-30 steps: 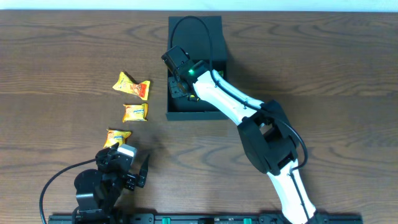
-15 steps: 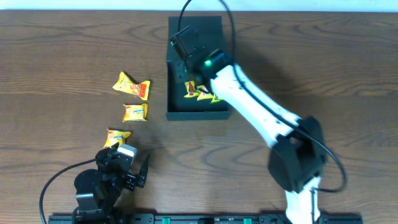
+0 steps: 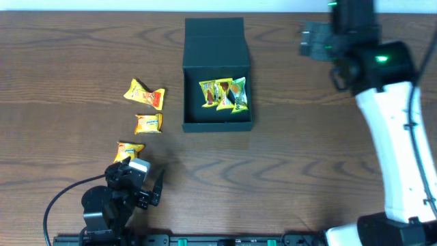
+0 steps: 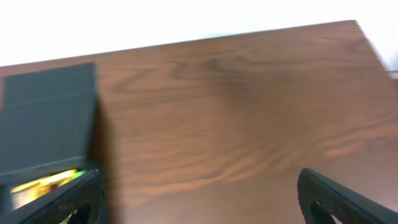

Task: Pack container
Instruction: 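Open the right gripper and lift it out of the box to the right, then move the left gripper to the yellow Julie's peanut butter packet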

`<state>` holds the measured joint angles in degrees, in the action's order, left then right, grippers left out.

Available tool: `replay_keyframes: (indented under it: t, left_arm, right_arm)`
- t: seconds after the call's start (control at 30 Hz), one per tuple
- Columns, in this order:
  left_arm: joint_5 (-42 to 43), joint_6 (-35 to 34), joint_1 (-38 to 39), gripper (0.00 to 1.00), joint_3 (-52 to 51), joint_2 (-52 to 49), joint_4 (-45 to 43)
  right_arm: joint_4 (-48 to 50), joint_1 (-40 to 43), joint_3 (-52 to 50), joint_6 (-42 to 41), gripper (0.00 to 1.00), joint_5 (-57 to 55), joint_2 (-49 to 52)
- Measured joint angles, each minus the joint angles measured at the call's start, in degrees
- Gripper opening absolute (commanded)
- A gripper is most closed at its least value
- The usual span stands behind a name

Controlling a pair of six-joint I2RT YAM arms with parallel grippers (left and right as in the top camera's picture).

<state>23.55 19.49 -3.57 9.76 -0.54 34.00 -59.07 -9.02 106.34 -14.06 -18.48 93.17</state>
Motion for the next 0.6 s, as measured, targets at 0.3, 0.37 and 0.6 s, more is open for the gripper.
replay_keyframes:
  t: [0.3, 0.37, 0.6]
  left_arm:
    - [0.2, -1.7, 0.0, 0.95, 0.0, 0.0, 0.2]
    - [0.2, -1.7, 0.0, 0.95, 0.0, 0.0, 0.2]
    - [7.9, -7.6, 0.0, 0.96, -0.1, 0.0, -8.7]
  right_arm:
    - [4.9, 11.2, 0.0, 3.7, 0.99, 2.0, 4.2]
    - [6.5, 11.7, 0.0, 3.9, 0.99, 2.1, 6.3]
    - [8.5, 11.8, 0.0, 4.1, 0.99, 2.2, 10.3]
